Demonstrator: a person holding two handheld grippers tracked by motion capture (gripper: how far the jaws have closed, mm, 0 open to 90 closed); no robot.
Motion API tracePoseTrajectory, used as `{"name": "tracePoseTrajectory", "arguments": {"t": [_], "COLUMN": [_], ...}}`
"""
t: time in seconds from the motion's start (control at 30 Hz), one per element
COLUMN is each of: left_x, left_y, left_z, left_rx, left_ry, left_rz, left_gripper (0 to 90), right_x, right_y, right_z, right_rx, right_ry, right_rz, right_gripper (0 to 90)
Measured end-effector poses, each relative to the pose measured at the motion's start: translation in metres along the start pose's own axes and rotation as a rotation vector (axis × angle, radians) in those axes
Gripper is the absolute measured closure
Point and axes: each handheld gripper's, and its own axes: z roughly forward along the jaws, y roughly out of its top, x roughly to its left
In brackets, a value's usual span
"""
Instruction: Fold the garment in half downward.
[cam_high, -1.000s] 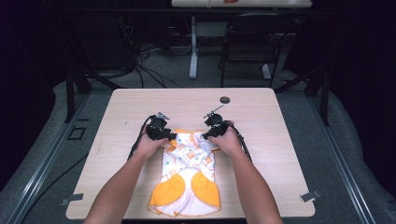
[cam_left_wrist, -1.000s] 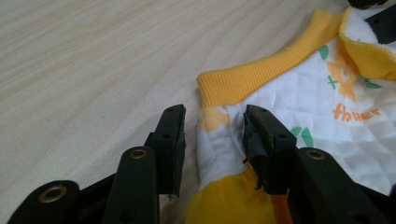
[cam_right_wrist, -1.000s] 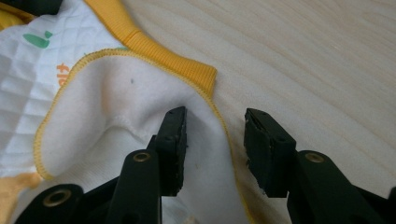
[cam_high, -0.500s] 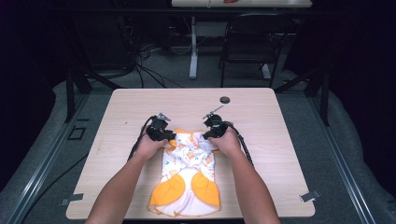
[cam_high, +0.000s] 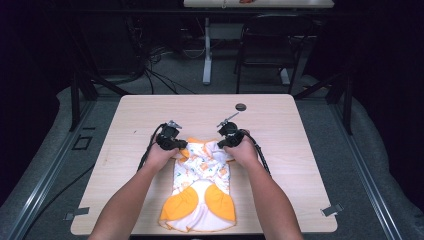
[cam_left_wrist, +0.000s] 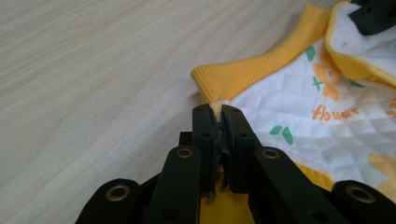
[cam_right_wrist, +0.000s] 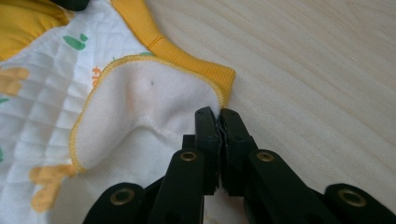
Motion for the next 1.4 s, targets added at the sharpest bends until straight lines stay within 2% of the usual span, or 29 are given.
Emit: {"name": "tracePoseTrajectory", "arguments": {"t": [0.03, 0.17, 0.23, 0.27, 0.3, 0.5, 0.83, 0.93, 1.23, 1.4], "left_x": [0.000, -0.002, -0.003, -0.003, -0.004, -0.003, -0.004, -0.004, -0.003, -0.001], "left_y": [0.000, 0.002, 0.003, 0.003, 0.004, 0.007, 0.020, 0.023, 0.031, 0.037], "left_z": [-0.001, -0.007, -0.010, -0.011, -0.014, -0.027, -0.045, -0.047, -0.055, -0.062], "left_rx": [-0.008, -0.014, -0.024, -0.024, -0.030, -0.064, -0.110, -0.109, -0.131, -0.144], "left_ry": [0.002, 0.005, 0.003, 0.002, 0.002, -0.014, -0.029, -0.032, -0.012, -0.007], "left_rz": [0.005, 0.030, 0.037, 0.040, 0.043, 0.031, 0.033, 0.043, 0.045, 0.047], "left_gripper": [84.9, 85.1, 85.1, 85.1, 85.1, 85.1, 85.0, 85.1, 85.0, 85.1], "right_x": [0.001, 0.002, 0.003, 0.002, 0.003, 0.005, 0.003, 0.002, 0.006, 0.008], "right_y": [0.000, 0.001, 0.002, 0.003, 0.002, 0.004, 0.006, 0.007, 0.023, 0.033], "right_z": [0.000, -0.007, -0.011, -0.015, -0.016, -0.029, -0.047, -0.050, -0.063, -0.072], "right_rx": [-0.021, -0.025, -0.053, -0.042, -0.061, -0.093, -0.157, -0.165, -0.141, -0.164], "right_ry": [-0.006, -0.003, 0.000, 0.002, 0.002, 0.006, 0.018, 0.018, -0.030, -0.042], "right_rz": [0.009, -0.016, -0.011, -0.030, -0.021, -0.062, -0.040, -0.033, -0.101, -0.105], "right_gripper": [87.1, 87.1, 87.2, 87.1, 87.2, 87.2, 87.2, 87.2, 87.2, 87.2]}}
